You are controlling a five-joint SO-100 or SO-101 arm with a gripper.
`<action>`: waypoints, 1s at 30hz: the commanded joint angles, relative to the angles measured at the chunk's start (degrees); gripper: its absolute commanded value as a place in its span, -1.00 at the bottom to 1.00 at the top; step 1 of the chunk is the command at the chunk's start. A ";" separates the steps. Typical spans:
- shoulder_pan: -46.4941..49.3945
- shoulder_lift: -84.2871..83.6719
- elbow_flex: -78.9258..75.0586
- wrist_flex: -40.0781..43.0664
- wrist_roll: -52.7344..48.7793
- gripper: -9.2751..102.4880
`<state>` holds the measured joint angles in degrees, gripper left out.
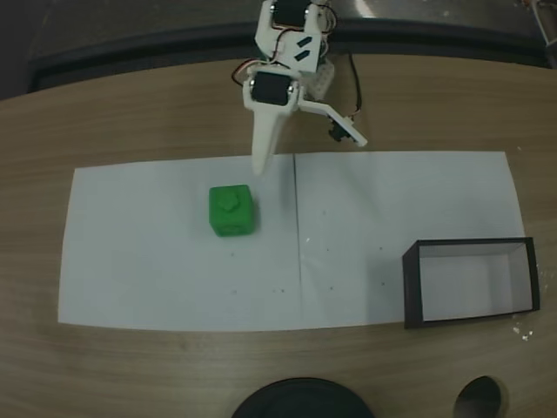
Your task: Grab a green square and put it in the box.
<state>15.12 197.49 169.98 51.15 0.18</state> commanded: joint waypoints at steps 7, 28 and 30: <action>0.35 -13.89 -18.19 12.57 -0.62 -0.43; 7.56 -80.33 -49.31 16.52 -6.59 -0.25; 7.56 -84.37 -51.50 16.52 -6.59 -0.25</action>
<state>22.50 116.46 124.10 68.03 -6.24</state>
